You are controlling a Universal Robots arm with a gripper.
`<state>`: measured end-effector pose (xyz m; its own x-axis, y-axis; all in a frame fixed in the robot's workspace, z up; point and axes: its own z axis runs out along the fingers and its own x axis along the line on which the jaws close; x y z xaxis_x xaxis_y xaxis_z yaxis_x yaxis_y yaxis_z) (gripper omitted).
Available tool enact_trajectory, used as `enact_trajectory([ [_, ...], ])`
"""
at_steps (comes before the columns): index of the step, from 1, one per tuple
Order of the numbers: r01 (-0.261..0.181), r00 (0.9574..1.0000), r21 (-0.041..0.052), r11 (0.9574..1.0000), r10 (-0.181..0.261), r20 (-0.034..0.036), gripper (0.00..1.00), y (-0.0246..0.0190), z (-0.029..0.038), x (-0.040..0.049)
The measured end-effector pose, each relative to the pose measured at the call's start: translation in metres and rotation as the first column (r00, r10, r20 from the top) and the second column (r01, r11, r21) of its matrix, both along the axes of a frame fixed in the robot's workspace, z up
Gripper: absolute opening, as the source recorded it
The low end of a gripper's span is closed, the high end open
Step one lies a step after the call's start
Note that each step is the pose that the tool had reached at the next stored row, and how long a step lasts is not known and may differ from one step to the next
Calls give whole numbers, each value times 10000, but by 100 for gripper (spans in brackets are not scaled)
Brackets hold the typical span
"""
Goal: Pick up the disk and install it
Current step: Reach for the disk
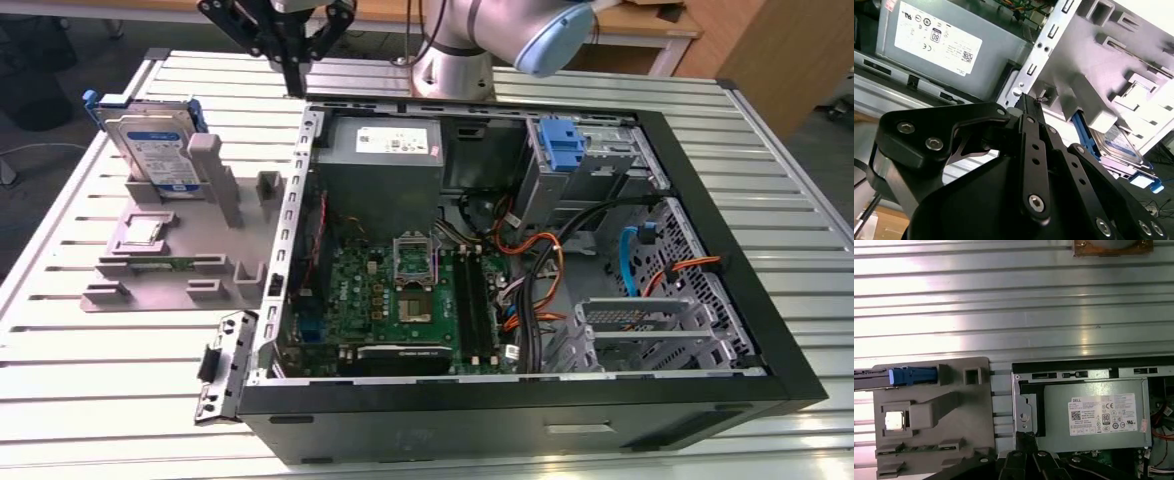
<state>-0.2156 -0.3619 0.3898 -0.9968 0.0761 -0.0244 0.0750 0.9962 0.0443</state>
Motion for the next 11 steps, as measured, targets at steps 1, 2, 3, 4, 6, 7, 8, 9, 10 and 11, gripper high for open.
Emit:
enact_trajectory([
  [1,1,10000,1,10000,-1,1,11,9,-2,-27],
  [2,2,10000,0,10000,-2,1,11,19,-2,-55],
  [3,2,10000,0,10000,-2,0,11,28,-3,-82],
  [4,2,10000,0,10000,-2,0,11,37,-4,-107],
  [6,0,10000,0,10000,0,1,11,56,-7,-157],
  [7,2,10000,1,10000,-2,1,11,66,-9,-183],
  [8,3,10000,1,10000,-3,1,11,76,-10,-207],
  [9,2,10000,1,10000,-2,1,11,84,-11,-230],
  [10,1,10000,1,10000,-1,1,11,94,-13,-252],
  [11,0,10000,0,10000,0,1,11,103,-14,-273],
])
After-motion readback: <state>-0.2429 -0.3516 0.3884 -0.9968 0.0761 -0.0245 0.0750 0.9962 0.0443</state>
